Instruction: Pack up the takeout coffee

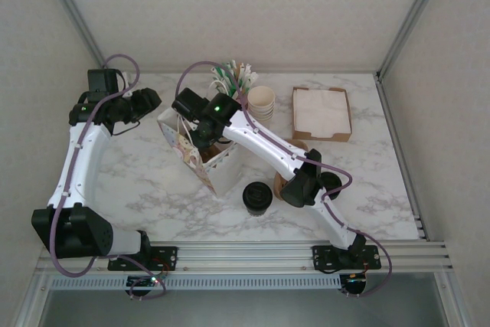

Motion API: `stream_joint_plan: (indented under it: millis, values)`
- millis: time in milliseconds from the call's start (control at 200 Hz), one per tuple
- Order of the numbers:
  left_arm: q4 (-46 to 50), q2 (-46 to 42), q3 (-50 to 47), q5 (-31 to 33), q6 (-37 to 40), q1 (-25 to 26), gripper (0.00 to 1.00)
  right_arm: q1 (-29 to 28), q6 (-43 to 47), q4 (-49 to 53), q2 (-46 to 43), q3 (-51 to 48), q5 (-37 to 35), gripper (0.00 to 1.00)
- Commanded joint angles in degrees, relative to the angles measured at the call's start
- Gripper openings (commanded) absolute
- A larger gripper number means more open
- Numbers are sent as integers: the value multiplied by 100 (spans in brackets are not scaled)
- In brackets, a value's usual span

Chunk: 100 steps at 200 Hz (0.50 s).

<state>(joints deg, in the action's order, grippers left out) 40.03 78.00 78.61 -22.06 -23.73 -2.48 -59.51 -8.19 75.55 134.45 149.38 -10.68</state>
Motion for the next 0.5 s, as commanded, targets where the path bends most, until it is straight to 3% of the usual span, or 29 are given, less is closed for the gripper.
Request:
stream_joint_plan:
  millis: [0, 496]
  values:
    - [-55, -28, -45, -127, 118, -16, 49, 27, -60, -116, -252, 202, -136, 55]
    - [-17, 37, -26, -245, 127, -11, 50, 27, -115, -242, -503, 197, -119, 57]
